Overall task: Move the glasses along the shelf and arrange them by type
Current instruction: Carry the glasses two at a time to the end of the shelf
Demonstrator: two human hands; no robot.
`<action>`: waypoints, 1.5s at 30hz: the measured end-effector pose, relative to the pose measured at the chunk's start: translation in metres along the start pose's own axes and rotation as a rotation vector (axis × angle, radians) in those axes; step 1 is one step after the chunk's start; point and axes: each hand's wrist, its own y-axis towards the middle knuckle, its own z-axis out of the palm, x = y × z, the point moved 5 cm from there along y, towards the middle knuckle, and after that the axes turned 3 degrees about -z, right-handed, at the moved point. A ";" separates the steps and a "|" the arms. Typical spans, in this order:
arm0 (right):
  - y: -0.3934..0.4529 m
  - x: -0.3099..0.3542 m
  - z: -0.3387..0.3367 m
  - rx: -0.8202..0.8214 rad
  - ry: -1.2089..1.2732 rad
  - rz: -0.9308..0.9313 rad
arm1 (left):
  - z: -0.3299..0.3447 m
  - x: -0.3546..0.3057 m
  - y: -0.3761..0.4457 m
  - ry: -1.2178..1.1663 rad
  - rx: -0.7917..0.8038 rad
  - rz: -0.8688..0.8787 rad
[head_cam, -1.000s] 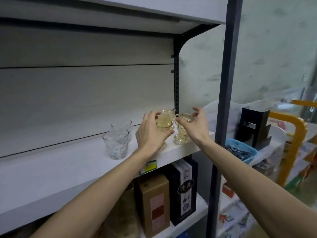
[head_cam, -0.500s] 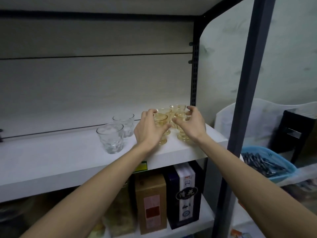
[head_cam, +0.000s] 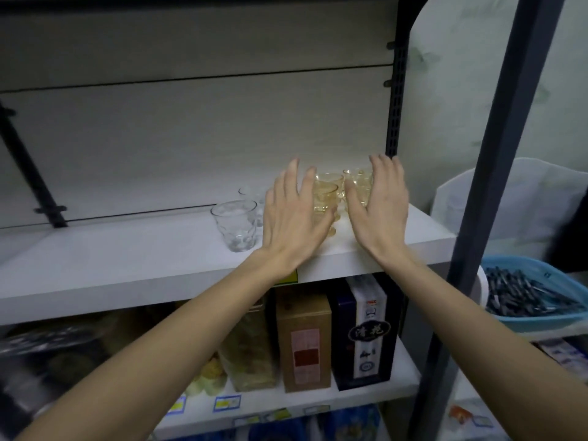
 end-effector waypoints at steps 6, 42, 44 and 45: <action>-0.048 0.068 0.016 0.004 -0.107 -0.200 | -0.057 0.055 -0.059 0.101 -0.180 0.152; -0.302 0.826 0.464 0.760 0.354 -0.647 | -0.526 0.808 -0.378 0.793 0.096 -0.934; -0.292 0.861 0.493 0.768 0.372 -0.637 | -0.537 0.850 -0.373 0.779 0.118 -0.976; -0.287 0.879 0.508 0.780 0.381 -0.634 | -0.544 0.871 -0.369 0.786 0.121 -0.984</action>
